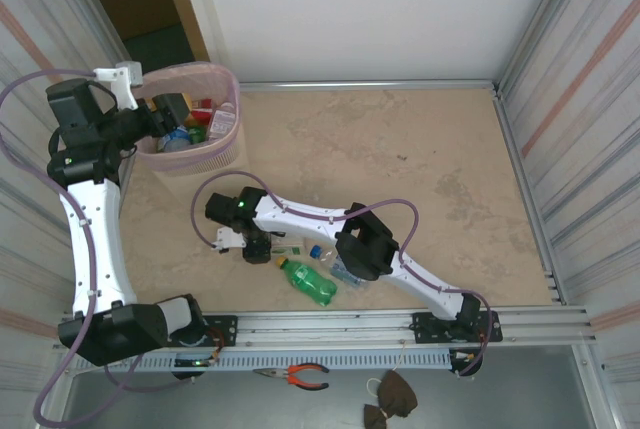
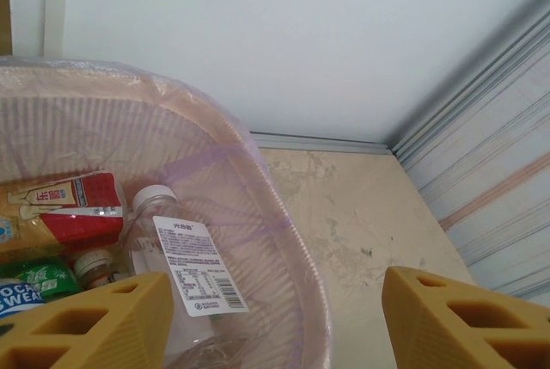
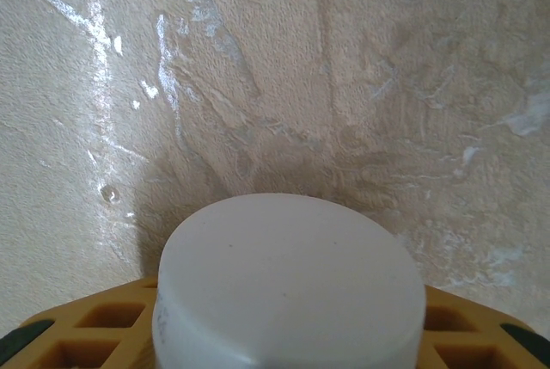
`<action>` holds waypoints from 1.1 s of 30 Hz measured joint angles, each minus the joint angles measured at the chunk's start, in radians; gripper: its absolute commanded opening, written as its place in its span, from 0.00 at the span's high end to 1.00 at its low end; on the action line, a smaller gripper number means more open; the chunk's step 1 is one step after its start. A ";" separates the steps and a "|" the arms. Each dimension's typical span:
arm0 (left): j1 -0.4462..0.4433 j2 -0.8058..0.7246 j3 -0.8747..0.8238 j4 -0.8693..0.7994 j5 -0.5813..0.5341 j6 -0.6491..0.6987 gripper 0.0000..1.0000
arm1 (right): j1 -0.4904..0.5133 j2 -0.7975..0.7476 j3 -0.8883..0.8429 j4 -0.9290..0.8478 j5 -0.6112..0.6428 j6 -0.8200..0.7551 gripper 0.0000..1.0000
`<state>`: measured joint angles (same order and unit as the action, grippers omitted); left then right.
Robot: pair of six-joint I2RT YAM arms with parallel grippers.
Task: Put the plastic bottles in the bin
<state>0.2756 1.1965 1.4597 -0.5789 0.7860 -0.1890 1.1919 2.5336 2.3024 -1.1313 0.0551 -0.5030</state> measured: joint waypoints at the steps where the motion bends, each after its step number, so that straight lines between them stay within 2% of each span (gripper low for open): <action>1: 0.000 0.000 0.000 0.005 0.002 -0.003 0.35 | 0.000 -0.001 0.000 0.000 0.002 0.000 0.62; 7: 0.000 0.000 0.000 0.046 0.022 -0.034 0.35 | -0.001 -0.059 0.001 0.005 0.012 0.004 0.62; 10: 0.000 0.000 0.000 0.070 0.034 -0.048 0.35 | -0.011 -0.146 -0.025 0.043 -0.020 0.027 0.63; 18: -0.015 0.000 0.000 0.121 0.046 -0.071 0.35 | -0.125 -0.484 -0.269 0.291 -0.237 0.187 0.64; 23: -0.051 0.000 0.000 0.143 0.052 -0.074 0.35 | -0.246 -0.671 -0.527 0.550 -0.359 0.378 0.65; 27: -0.098 0.005 0.000 0.169 0.052 -0.078 0.33 | -0.365 -0.797 -0.743 0.779 -0.426 0.595 0.70; 33: -0.210 0.055 0.019 0.188 0.045 -0.078 0.31 | -0.565 -0.959 -0.980 1.049 -0.404 0.929 0.73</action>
<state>0.0654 1.2514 1.4784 -0.3904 0.8307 -0.2668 0.6270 1.5749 1.3220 -0.0822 -0.3485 0.4255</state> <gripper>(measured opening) 0.688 0.462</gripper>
